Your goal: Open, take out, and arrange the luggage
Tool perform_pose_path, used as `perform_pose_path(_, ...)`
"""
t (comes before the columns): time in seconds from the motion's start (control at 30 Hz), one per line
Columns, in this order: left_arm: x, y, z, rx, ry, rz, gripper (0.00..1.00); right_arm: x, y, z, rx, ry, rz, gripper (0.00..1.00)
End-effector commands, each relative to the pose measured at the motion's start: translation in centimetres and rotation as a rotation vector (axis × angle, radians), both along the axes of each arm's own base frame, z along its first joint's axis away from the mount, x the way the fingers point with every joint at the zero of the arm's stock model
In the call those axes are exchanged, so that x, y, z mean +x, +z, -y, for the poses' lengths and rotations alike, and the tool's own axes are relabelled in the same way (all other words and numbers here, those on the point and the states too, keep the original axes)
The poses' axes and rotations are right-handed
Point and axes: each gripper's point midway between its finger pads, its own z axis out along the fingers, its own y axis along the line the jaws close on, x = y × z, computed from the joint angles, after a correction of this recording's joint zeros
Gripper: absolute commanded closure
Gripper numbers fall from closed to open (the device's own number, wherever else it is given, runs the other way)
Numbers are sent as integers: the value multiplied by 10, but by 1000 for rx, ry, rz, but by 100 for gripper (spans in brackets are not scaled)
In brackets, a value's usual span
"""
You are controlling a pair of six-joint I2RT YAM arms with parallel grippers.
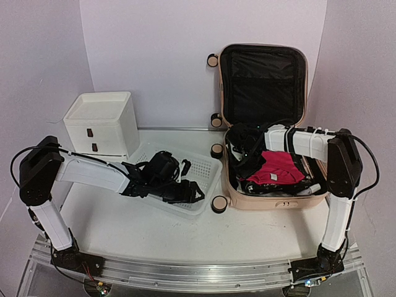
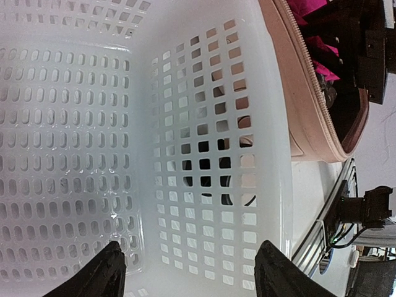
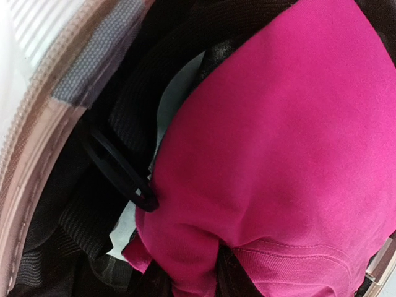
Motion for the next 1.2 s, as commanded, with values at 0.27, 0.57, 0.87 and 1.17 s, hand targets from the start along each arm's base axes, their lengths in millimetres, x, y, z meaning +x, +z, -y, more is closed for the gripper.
perform_pose_path(0.27, 1, 7, 4, -7, -4, 9, 27, 13, 35, 22, 9, -40, 74, 71)
perform_pose_path(0.57, 1, 7, 5, -7, -6, 7, 27, 13, 32, 30, 4, -57, 42, 79)
perform_pose_path(0.87, 2, 9, 6, -9, -10, 12, 26, 10, 39, 29, 49, -56, 19, 70)
perform_pose_path(1.17, 1, 17, 10, -28, -29, 20, 26, 3, 39, 27, 188, -99, -74, 84)
